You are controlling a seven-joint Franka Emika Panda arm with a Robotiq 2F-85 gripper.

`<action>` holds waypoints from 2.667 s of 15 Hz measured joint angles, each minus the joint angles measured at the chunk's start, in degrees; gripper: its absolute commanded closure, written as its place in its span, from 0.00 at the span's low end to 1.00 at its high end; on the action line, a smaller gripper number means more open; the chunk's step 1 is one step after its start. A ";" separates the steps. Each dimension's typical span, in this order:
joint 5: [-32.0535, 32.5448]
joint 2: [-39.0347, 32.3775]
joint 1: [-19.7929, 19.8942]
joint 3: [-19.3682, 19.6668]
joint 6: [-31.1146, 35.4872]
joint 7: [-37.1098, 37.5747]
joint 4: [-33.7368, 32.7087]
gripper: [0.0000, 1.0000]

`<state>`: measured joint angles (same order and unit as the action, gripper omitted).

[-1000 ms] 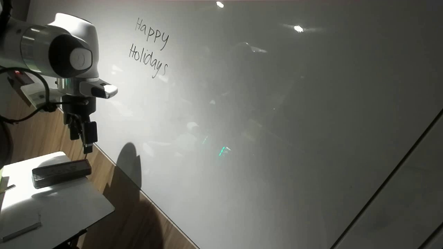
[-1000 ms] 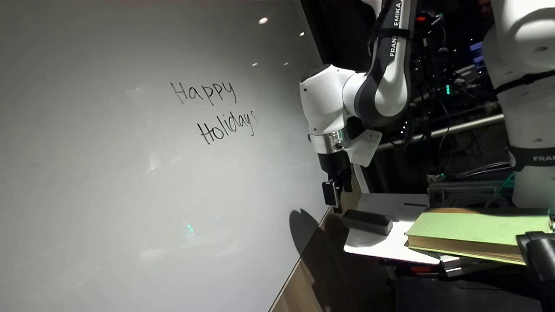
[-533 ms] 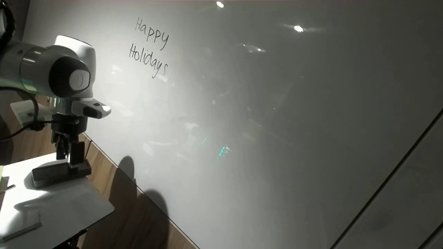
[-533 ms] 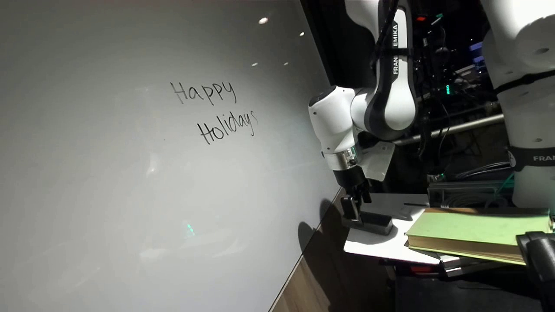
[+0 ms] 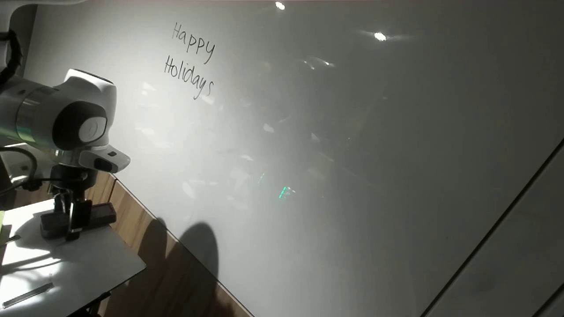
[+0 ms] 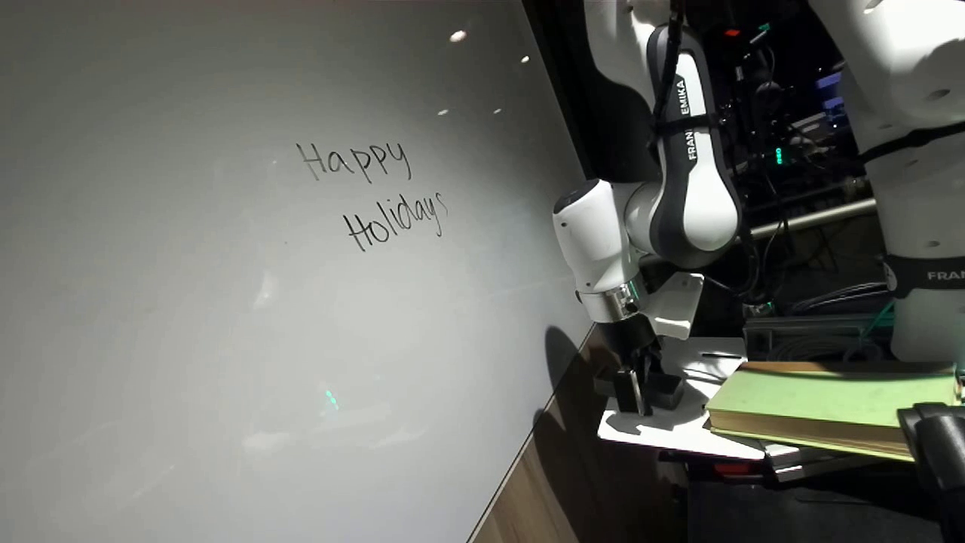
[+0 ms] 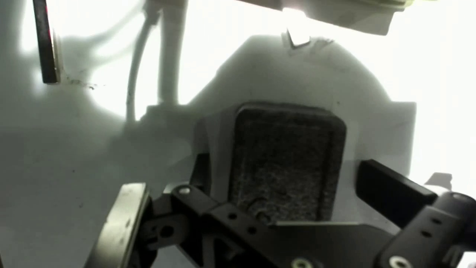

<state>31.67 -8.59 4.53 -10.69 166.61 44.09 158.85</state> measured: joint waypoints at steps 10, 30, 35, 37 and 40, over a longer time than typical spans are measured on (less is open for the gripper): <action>10.81 0.77 4.83 -1.41 0.10 2.16 -0.45 0.00; 10.96 3.17 10.88 -13.43 -0.10 2.70 -1.07 0.00; 11.04 4.42 12.00 -13.65 -0.26 2.68 -1.08 0.00; 11.04 4.61 12.26 -13.66 -0.29 2.65 -1.08 0.26; 11.04 4.61 12.31 -13.69 -0.34 2.61 -1.08 0.51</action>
<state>42.71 -3.99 16.84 -24.38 166.27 46.70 157.78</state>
